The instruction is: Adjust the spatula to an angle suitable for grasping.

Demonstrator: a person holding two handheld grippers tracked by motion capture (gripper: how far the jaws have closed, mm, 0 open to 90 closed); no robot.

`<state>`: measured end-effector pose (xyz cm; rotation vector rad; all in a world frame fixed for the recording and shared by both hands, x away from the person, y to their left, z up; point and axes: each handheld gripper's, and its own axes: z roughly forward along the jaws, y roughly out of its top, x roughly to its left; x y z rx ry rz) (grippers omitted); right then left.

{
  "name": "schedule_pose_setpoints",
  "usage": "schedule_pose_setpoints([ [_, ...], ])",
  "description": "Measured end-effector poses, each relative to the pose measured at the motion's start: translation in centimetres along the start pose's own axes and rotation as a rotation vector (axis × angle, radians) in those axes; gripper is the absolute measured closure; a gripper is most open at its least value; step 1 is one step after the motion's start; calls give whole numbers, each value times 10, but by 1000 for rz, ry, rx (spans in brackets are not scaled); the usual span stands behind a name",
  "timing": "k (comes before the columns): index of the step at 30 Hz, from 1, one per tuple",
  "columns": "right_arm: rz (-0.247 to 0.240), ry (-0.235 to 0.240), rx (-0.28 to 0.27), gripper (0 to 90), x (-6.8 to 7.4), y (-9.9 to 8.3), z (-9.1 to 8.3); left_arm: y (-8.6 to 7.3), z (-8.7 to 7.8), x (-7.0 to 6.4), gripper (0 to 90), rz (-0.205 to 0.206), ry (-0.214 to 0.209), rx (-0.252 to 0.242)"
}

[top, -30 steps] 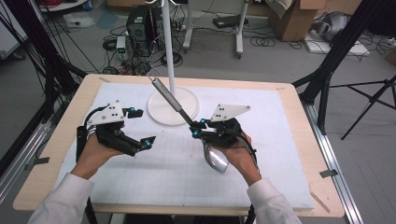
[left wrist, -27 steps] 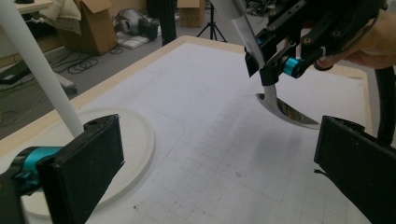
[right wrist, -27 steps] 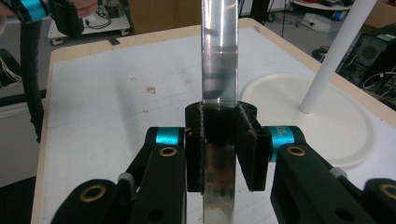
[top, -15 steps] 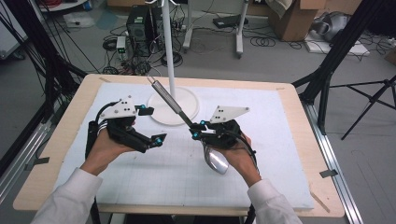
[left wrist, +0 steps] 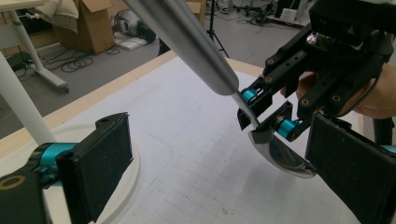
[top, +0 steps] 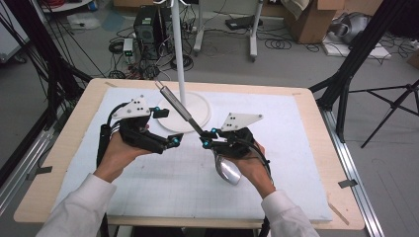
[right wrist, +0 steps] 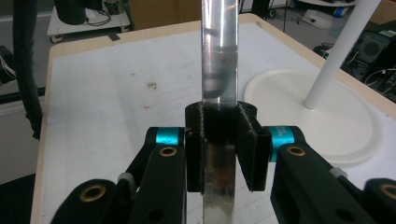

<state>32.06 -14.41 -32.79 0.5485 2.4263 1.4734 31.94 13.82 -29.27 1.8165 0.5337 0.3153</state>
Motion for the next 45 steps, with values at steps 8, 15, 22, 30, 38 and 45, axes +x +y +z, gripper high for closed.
schedule_pose_setpoints([
  [8,-1,-4,-20,749,1,1,-1,5,7,-2,152,-5,-15,-2],
  [15,-2,-10,-30,749,1,1,-2,11,13,-6,261,-3,-31,-7],
  [22,0,-10,-34,749,1,1,-3,13,17,-8,353,-4,-43,-4],
  [30,-1,-12,-43,749,1,1,-4,13,19,-8,408,-8,-45,-2],
  [38,0,-10,-45,749,2,2,-3,15,22,-11,457,0,-38,0],
  [45,4,-8,-42,749,3,2,-2,16,21,-11,505,-4,-30,-13],
])
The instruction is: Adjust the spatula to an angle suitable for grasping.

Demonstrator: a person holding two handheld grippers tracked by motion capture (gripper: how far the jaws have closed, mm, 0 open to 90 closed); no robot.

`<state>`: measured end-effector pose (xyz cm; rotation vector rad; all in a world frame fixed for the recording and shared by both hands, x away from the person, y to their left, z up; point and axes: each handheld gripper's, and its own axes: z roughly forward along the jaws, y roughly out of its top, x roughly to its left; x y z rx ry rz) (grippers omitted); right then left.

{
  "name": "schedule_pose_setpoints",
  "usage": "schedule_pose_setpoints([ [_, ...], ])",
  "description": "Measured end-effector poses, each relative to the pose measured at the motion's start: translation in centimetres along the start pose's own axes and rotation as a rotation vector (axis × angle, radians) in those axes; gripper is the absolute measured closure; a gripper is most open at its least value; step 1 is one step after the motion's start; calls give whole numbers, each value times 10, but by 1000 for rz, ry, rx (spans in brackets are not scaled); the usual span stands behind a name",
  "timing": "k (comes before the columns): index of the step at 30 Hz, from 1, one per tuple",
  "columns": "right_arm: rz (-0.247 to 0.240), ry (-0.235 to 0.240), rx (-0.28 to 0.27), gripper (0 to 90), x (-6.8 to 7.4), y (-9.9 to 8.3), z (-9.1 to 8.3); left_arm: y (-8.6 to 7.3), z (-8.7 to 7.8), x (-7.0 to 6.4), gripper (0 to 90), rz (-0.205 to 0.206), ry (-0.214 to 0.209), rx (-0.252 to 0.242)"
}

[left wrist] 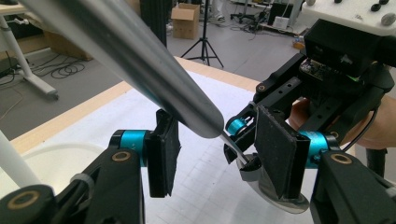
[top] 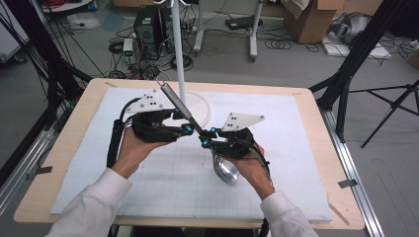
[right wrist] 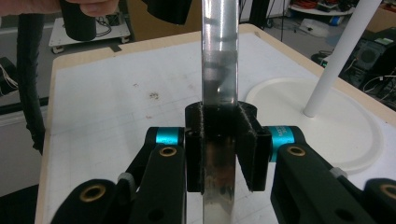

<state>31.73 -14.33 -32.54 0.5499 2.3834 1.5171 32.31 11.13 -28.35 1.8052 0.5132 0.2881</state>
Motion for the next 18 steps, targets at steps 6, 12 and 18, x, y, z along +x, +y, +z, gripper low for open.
schedule_pose_setpoints([
  [6,-1,4,1,748,0,0,2,0,-1,0,544,1,6,6],
  [12,-2,12,11,748,2,0,3,1,-1,0,578,-1,12,9],
  [18,-7,13,10,749,3,1,4,2,-2,0,609,-13,19,3],
])
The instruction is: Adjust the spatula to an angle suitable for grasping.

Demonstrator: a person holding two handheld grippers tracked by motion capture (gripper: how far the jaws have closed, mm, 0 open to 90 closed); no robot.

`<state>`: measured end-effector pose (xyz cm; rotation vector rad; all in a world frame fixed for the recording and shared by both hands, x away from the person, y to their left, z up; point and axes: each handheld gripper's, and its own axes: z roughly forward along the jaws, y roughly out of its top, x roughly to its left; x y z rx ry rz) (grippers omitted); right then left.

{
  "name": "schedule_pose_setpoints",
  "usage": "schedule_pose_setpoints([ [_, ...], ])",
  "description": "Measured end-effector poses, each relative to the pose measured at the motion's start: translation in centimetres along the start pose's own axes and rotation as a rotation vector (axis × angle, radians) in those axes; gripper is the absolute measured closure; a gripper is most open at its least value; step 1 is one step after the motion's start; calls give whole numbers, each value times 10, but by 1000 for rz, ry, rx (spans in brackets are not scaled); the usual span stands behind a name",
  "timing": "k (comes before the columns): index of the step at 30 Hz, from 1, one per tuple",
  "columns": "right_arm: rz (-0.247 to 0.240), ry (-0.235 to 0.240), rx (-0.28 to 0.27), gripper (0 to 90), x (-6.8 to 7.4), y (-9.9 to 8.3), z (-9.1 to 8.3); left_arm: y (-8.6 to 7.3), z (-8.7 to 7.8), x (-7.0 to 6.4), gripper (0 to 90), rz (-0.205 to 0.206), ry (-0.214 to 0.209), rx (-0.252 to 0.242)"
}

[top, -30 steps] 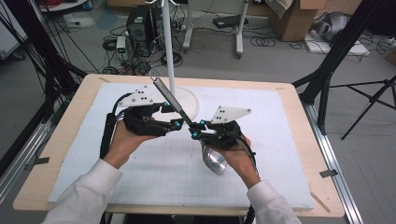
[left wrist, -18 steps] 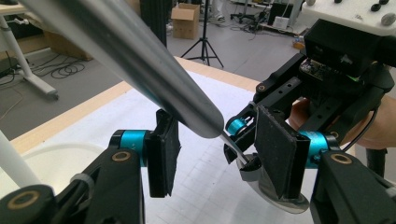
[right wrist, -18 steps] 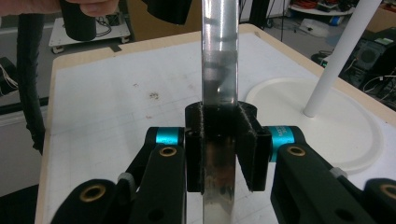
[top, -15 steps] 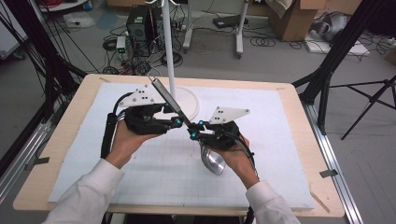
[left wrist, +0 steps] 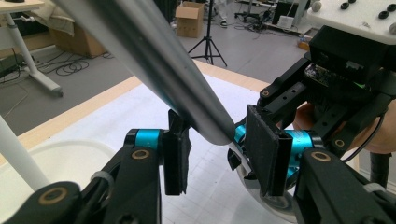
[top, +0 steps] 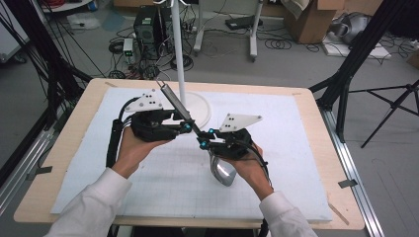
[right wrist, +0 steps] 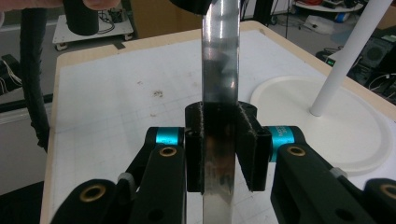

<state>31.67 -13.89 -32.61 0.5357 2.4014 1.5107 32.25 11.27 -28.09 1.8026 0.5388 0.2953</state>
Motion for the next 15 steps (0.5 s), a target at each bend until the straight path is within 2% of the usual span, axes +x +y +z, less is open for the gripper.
schedule_pose_setpoints([
  [5,-3,3,4,749,1,1,1,1,-1,0,642,-5,9,3],
  [15,-8,2,5,748,3,2,2,4,-2,-2,684,-32,-1,-4],
])
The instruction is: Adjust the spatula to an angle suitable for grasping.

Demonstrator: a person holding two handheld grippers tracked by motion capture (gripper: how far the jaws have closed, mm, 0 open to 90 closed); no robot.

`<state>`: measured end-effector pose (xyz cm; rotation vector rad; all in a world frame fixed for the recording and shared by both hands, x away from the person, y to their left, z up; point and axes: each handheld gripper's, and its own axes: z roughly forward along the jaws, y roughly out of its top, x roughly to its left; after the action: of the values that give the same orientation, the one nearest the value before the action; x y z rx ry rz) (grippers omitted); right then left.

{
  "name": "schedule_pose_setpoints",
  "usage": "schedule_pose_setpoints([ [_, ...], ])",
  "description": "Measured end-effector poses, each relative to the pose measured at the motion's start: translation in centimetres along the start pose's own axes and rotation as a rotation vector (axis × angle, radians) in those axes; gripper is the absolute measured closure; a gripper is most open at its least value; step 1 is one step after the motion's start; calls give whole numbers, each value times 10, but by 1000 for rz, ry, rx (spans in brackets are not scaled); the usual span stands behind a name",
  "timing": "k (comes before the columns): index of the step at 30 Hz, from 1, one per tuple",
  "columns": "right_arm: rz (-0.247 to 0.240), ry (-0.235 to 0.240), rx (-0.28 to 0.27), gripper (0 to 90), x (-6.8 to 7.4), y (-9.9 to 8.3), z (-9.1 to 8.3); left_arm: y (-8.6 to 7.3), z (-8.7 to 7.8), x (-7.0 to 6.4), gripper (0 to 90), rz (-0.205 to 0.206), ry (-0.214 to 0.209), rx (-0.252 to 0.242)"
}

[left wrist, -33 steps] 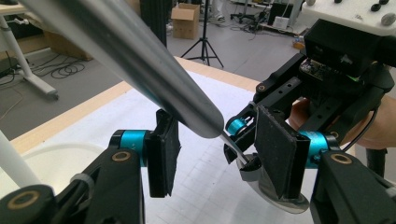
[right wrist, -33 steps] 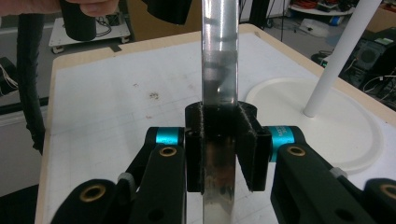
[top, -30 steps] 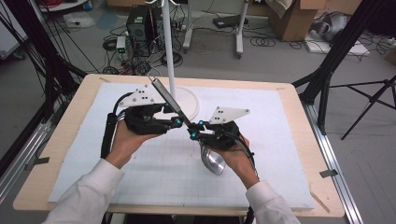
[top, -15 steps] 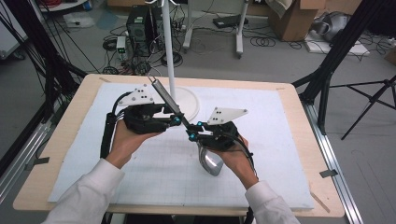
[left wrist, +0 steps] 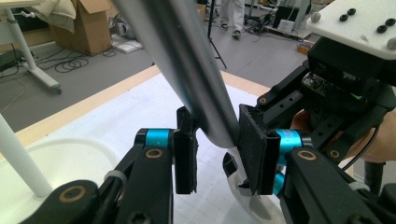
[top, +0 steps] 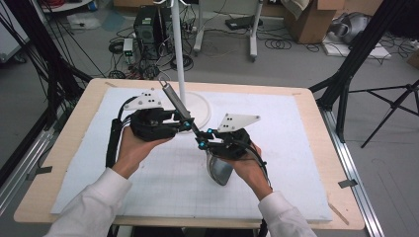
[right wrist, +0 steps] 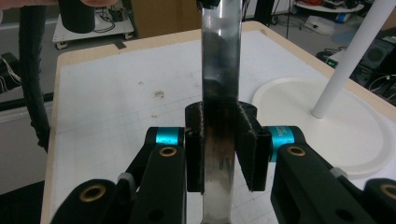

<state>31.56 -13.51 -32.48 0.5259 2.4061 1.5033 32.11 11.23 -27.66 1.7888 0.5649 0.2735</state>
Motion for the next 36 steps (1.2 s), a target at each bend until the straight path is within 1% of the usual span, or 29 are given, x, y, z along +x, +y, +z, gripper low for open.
schedule_pose_setpoints([
  [3,-3,-3,4,748,0,0,1,1,0,-1,697,-4,2,-2],
  [4,3,-3,2,748,1,1,1,1,0,-2,701,-13,-1,-7],
  [7,-2,-3,2,748,1,2,2,2,0,-3,709,-7,1,-11],
  [14,-4,1,-1,748,2,3,3,4,-1,-5,718,-24,-2,-14],
  [17,-1,0,-8,748,2,4,3,5,-1,-6,721,-20,1,-22],
  [18,-8,0,-11,748,2,4,3,5,-1,-6,721,-22,1,-23],
  [23,-5,1,-12,748,2,4,4,5,-1,-7,727,-31,-8,-24],
  [28,-5,3,-18,747,2,4,4,7,-1,-8,732,-29,-14,-24],
  [31,-6,5,-24,747,3,4,5,9,-1,-10,736,-22,-16,-21],
  [34,2,6,-34,746,3,5,5,10,-1,-12,738,-12,-17,-26],
  [36,-1,8,-39,746,4,5,5,10,-1,-13,739,-9,-17,-31],
])
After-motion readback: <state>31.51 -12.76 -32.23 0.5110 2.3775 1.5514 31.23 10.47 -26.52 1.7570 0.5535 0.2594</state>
